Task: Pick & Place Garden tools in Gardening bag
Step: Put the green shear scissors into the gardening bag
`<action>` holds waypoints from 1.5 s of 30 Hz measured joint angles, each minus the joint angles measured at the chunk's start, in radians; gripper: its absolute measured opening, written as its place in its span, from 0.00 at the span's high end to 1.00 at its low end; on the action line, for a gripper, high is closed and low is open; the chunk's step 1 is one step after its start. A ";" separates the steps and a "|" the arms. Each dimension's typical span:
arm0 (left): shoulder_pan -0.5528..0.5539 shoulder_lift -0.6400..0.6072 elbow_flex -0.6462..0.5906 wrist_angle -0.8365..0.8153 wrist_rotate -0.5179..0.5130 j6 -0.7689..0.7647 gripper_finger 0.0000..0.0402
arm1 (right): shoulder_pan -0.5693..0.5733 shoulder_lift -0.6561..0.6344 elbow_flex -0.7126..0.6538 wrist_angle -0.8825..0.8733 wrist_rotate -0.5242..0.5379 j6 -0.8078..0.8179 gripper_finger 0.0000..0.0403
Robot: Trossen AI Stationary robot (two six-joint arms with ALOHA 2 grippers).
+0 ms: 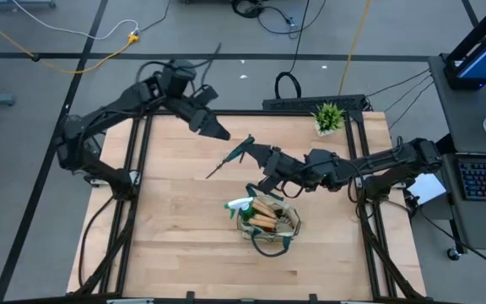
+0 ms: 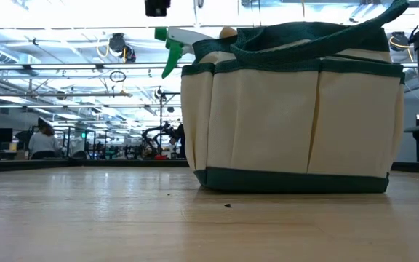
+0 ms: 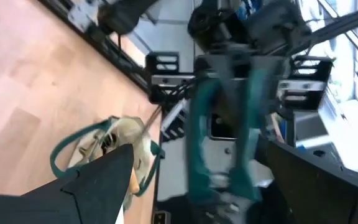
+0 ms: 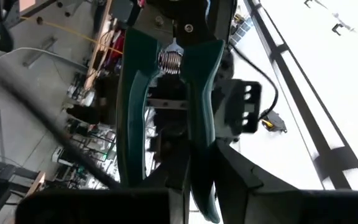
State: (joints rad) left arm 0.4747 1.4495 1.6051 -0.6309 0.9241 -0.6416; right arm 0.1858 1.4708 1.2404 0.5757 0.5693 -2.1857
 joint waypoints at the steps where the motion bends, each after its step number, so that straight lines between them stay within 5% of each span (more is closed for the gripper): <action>1: 0.004 0.016 0.000 0.005 0.016 0.002 0.07 | 0.002 0.000 0.000 0.008 -0.005 0.000 0.91; 15: 0.019 0.111 -0.002 0.085 0.147 0.071 0.07 | 0.019 0.000 0.000 0.072 -0.020 -0.030 0.91; 36: -0.087 0.168 -0.002 0.307 0.150 -0.026 0.07 | 0.020 -0.002 0.000 0.074 -0.030 -0.003 0.91; 40: -0.104 0.175 -0.002 0.354 0.147 -0.035 0.14 | 0.020 -0.003 0.000 0.079 -0.030 0.004 0.91; 45: -0.111 0.176 -0.002 0.354 0.149 -0.038 0.34 | 0.020 -0.001 0.000 0.070 -0.028 0.005 0.91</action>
State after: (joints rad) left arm 0.3642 1.6257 1.6028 -0.2771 1.0729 -0.6800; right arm 0.2058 1.4696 1.2407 0.6460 0.5417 -2.1811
